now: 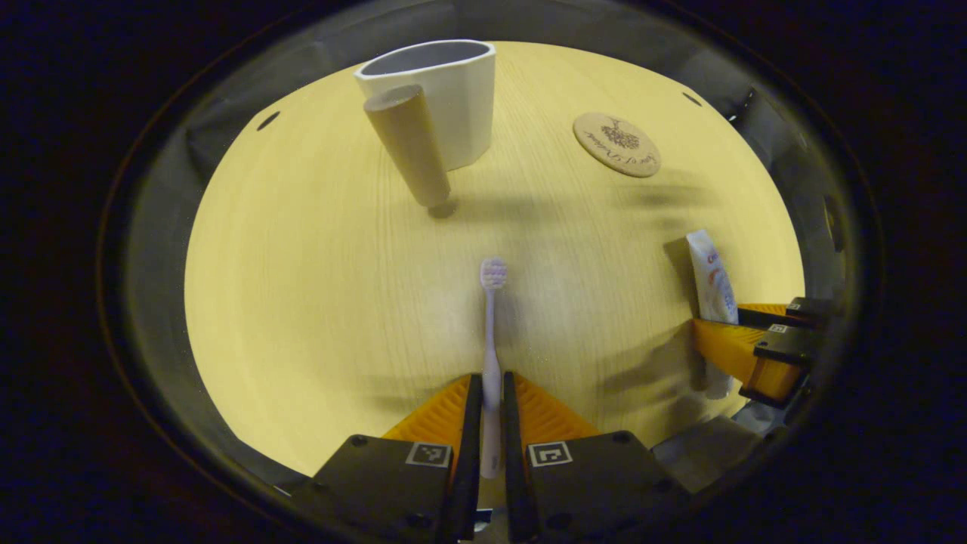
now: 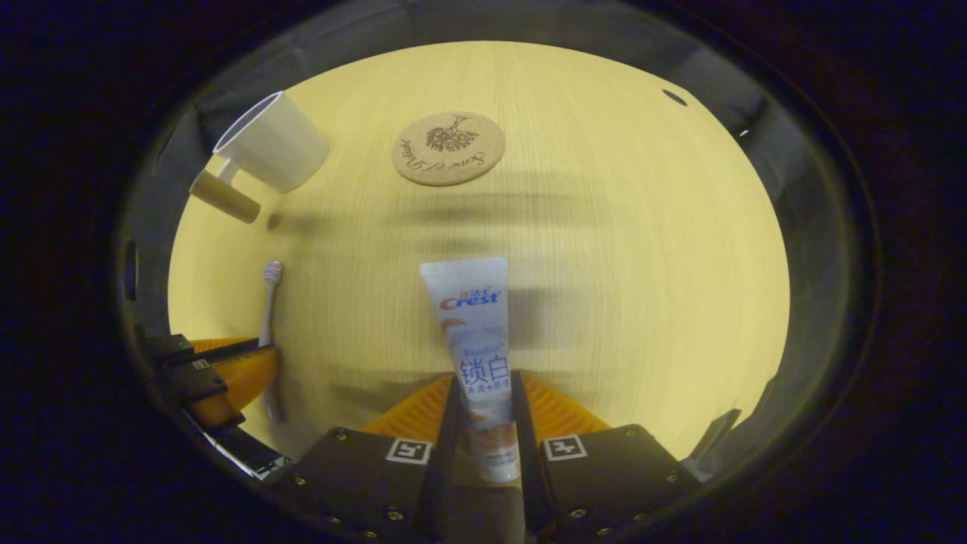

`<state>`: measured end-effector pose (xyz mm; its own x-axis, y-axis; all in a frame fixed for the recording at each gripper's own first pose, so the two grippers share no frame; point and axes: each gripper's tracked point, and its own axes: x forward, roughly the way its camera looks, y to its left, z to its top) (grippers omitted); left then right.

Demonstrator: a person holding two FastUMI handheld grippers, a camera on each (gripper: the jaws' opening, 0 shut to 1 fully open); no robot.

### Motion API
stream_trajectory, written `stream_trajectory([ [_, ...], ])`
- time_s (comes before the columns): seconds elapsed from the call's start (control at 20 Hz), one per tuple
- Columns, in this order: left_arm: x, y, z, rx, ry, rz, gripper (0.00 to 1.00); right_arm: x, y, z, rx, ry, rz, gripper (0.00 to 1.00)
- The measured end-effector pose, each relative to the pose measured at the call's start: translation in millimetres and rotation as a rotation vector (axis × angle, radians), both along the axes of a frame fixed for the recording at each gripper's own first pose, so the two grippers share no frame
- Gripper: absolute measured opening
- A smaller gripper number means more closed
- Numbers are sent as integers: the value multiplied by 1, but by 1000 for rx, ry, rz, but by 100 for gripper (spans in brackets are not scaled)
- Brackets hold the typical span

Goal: Put the toothbrush and toothpaste on the desktop into the cup, then pick up the cup and place it on the coaster on the desktop.

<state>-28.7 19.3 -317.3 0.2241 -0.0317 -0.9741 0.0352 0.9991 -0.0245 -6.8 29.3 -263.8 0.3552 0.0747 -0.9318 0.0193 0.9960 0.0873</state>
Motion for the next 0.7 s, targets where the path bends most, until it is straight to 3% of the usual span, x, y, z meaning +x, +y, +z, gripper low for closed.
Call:
stream_trajectory([
  [0.05, 1, -3, 1, -3, -3, 0, 13, -3, -3, 1, -1, -3, -23, 41],
  [0.1, -1, -1, 1, -5, -7, -4, 13, -1, -2, 4, 8, -5, -22, 28],
  [0.35, 1, -2, 3, -6, -60, -37, 13, 2, -4, 3, 55, -63, -6, 22],
  [0.45, 1, -4, 3, -23, -90, -32, 8, 1, -4, 3, 62, -84, 7, 22],
  [0.5, 2, -3, 4, -29, -103, -20, 13, 3, -3, 5, 70, -103, 5, 22],
  [0.55, 2, -3, 4, -37, -118, -9, 8, 0, -2, 8, 72, -116, 18, 15],
  [0.7, 5, -2, 9, -65, -178, 26, 8, -1, -2, 12, 72, -165, 26, 15],
])
